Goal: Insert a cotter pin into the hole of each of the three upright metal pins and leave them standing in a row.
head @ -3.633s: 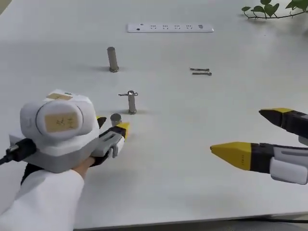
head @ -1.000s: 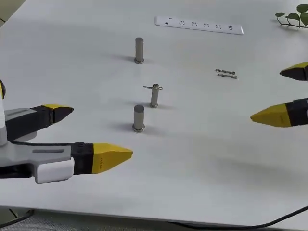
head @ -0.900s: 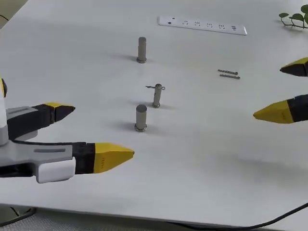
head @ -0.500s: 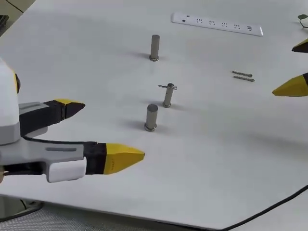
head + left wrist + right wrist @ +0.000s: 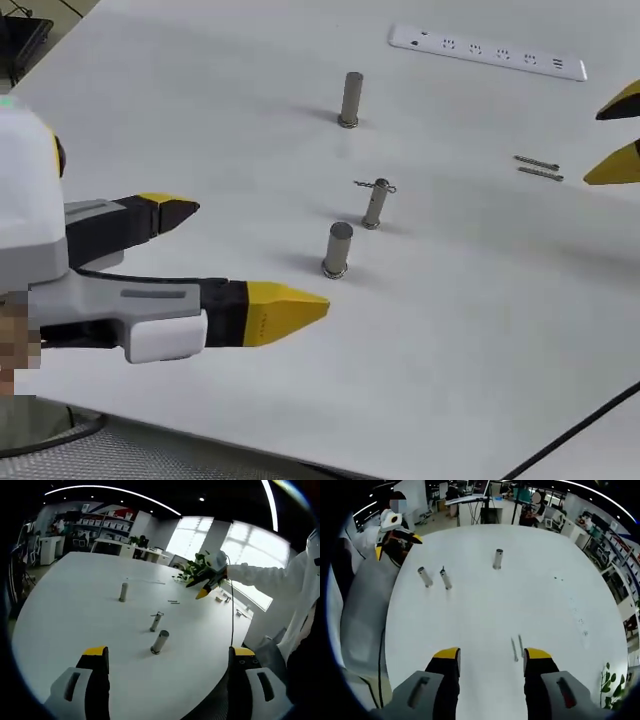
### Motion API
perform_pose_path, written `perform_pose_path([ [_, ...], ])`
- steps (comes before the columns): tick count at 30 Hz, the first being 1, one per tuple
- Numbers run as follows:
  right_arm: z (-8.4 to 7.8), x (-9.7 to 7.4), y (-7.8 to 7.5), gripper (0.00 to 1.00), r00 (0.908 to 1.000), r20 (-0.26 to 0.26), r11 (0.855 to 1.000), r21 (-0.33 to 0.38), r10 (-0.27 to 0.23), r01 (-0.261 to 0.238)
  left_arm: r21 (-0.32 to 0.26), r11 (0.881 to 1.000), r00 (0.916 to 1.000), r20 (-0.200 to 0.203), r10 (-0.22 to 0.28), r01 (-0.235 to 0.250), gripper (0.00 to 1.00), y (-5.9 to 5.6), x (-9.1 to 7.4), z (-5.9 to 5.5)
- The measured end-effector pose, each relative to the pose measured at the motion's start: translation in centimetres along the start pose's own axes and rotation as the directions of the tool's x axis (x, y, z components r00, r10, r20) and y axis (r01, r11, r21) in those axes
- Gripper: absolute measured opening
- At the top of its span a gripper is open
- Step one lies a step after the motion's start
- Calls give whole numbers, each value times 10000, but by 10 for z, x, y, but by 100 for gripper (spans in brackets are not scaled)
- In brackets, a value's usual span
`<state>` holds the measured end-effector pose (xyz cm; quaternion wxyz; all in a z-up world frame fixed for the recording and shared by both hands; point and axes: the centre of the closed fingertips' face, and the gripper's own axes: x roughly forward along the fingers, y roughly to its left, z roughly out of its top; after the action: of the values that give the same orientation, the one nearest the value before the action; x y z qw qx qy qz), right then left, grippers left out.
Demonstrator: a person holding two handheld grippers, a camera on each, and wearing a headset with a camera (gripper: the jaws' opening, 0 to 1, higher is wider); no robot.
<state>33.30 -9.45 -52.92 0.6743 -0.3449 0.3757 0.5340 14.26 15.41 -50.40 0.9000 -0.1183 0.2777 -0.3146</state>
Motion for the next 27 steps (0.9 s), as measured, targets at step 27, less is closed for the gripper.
perform_pose_path([
  [27, -25, 49, -4, 28, 9885, -1472, 9994, 109, 338, -326, 1196, 9928, 9998, 217, 14, -40, 99, 12, 2, 50],
])
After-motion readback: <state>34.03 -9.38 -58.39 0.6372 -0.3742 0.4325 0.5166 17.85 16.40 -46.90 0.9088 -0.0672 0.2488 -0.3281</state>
